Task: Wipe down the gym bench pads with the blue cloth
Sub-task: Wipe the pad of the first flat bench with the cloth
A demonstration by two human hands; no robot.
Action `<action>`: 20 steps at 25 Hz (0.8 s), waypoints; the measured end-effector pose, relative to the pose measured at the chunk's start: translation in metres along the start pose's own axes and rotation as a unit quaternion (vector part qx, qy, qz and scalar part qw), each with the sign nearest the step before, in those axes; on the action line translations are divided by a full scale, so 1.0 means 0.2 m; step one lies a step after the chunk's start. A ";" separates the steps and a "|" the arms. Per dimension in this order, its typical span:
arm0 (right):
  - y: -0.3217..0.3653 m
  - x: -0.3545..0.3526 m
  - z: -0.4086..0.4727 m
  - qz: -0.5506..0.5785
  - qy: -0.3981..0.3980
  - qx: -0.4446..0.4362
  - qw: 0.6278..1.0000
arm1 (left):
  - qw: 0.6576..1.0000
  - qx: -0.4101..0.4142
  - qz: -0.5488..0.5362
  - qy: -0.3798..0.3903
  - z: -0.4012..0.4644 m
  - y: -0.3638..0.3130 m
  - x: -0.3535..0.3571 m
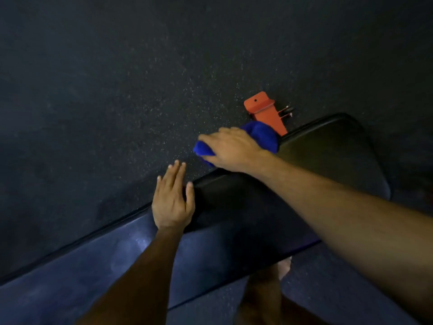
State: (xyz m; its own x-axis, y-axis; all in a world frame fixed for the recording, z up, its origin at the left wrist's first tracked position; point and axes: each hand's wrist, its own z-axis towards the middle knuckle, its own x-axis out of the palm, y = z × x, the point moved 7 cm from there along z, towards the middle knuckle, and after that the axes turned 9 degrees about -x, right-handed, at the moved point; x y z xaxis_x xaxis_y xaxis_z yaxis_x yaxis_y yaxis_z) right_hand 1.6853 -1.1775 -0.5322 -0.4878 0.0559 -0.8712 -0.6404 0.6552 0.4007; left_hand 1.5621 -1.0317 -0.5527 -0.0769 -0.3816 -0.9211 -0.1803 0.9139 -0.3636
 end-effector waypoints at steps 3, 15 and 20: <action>-0.17 0.03 -0.19 -0.026 0.077 -0.032 0.996 | 0.951 0.269 0.099 0.112 -0.07 -0.15 0.07; -0.30 -0.01 -0.37 -0.033 0.005 0.040 0.999 | 0.925 0.347 0.124 0.089 -0.12 -0.15 0.09; -0.63 -0.11 -0.50 -0.073 0.063 0.186 0.978 | 0.909 0.393 0.103 0.090 -0.14 -0.16 0.09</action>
State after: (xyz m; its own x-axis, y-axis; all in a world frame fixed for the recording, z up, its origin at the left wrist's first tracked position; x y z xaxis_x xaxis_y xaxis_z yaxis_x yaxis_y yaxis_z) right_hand 1.7172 -1.3375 -0.5346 -0.4921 -0.1361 -0.8598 -0.4592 0.8797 0.1236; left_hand 1.5389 -1.0720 -0.5534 -0.2009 -0.1432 -0.9691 0.6074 0.7579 -0.2379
